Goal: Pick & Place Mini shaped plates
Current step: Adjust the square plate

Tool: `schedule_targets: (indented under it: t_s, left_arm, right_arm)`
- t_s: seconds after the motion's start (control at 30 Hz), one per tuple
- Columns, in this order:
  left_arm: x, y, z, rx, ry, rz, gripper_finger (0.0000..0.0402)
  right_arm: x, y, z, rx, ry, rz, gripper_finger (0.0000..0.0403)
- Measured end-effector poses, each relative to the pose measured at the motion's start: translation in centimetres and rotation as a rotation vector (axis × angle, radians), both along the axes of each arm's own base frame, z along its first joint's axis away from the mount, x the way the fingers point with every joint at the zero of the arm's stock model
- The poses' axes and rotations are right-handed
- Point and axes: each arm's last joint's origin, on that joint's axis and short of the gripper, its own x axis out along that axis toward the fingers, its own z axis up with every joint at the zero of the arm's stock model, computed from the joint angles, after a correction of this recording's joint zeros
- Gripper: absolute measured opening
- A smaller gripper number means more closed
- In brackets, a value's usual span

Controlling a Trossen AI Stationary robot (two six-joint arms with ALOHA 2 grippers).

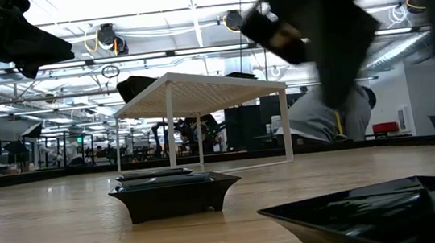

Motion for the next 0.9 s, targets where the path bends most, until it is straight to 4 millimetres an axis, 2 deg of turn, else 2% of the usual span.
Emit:
schedule_targets:
  t_s: [0.1,0.27,0.6,0.83,0.9]
  left_arm:
    - [0.0,0.0,0.0,0.0,0.0,0.0,0.0122]
    - [0.0,0.0,0.0,0.0,0.0,0.0,0.0122]
    - [0.0,0.0,0.0,0.0,0.0,0.0,0.0122]
    - [0.0,0.0,0.0,0.0,0.0,0.0,0.0122]
    - [0.0,0.0,0.0,0.0,0.0,0.0,0.0122]
  right_arm:
    - [-0.1,-0.5,-0.9,0.058,0.039,0.023,0.0146]
    - [0.1,-1.2,-2.2,0.112,0.006,0.021,0.0144]
    - [0.4,-2.2,-2.6,0.096,-0.012,0.025,0.0153]
    - [0.4,-3.3,-3.0,-0.071,-0.037,0.014,0.0162]
    - [0.2,-3.4,-2.6,-0.11,-0.051,0.028,0.0159]
